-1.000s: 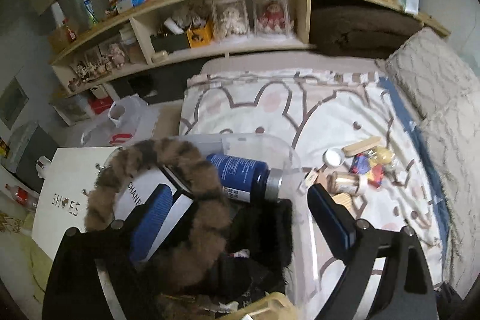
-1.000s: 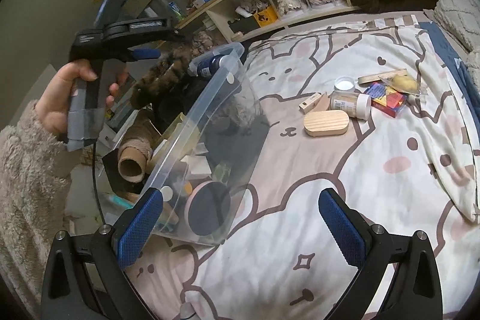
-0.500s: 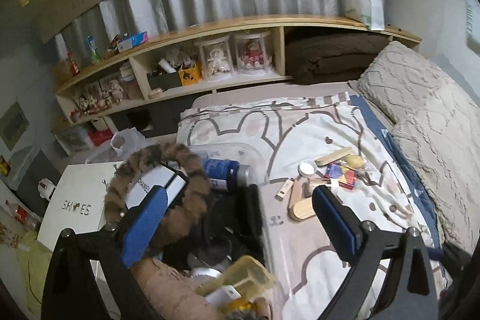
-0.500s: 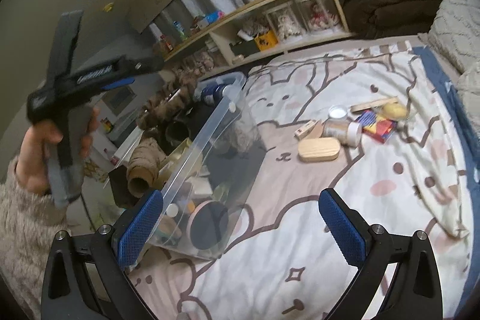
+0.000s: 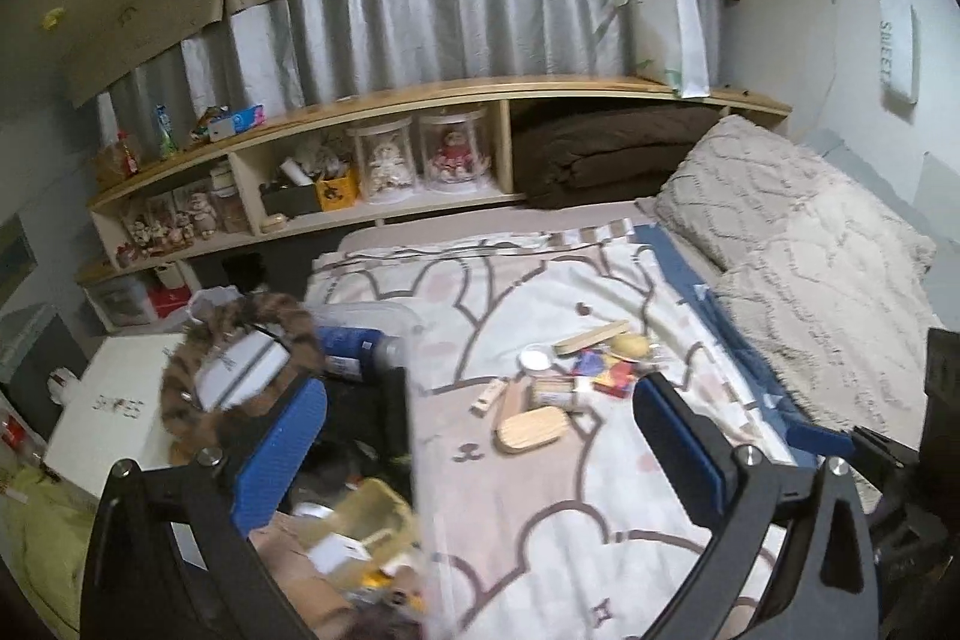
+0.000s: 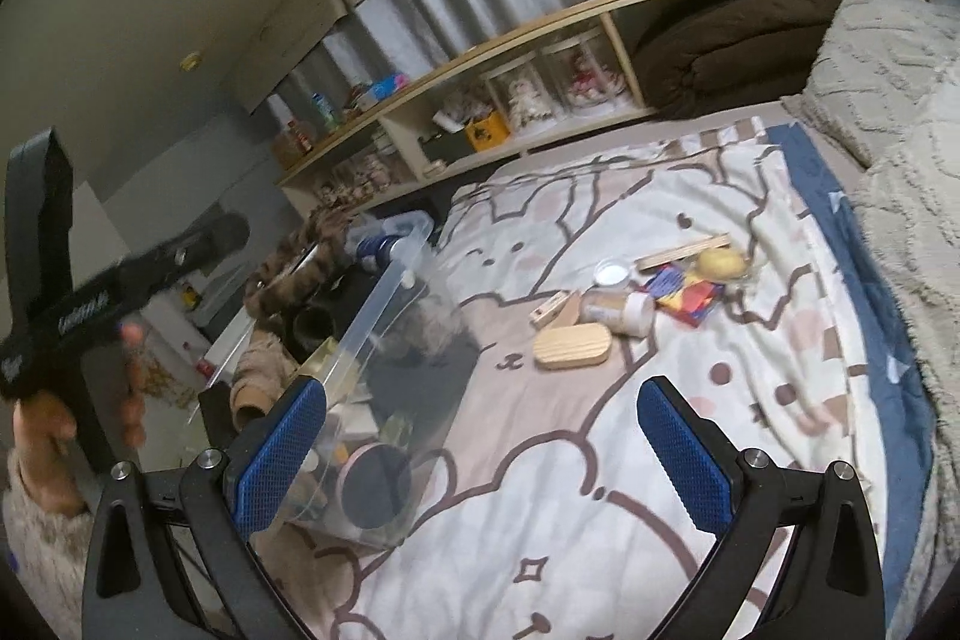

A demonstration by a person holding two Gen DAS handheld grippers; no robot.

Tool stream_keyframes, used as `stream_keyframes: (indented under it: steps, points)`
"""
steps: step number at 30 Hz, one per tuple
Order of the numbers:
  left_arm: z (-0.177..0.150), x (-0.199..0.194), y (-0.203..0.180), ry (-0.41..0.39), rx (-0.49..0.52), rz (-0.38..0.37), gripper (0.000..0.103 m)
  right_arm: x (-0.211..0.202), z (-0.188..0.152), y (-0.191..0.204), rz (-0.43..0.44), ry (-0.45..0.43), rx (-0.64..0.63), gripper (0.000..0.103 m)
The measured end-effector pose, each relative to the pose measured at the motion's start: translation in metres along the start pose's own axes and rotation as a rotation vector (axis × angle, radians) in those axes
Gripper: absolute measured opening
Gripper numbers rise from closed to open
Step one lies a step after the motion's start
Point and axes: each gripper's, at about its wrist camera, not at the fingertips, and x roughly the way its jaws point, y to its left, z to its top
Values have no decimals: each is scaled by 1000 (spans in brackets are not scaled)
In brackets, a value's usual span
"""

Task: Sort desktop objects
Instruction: 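Withdraw both tools from the bin back over the bed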

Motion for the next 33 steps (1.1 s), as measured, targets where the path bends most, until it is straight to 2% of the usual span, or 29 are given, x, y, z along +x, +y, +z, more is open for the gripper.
stream_keyframes:
  steps: [6,12,25,29,31,33]
  points:
    - [-13,6,-22,12,-60,-57,103,-13,6,-11,-53,-36,-5,103]
    - [-31,12,-34,2,-69,-43,103,-17,7,-17,-100,-44,-27,103]
    - [-47,4,-15,-62,-83,-61,103,-11,4,-11,-173,-55,-100,103]
    - [-48,0,-12,-99,-90,-39,103,-7,3,-8,-172,-63,-117,103]
    - [-50,0,-15,-109,-96,-27,103,-7,2,-9,-205,-84,-135,103]
    - [-53,2,-23,-110,-83,-54,103,-8,2,-13,-250,-111,-147,103]
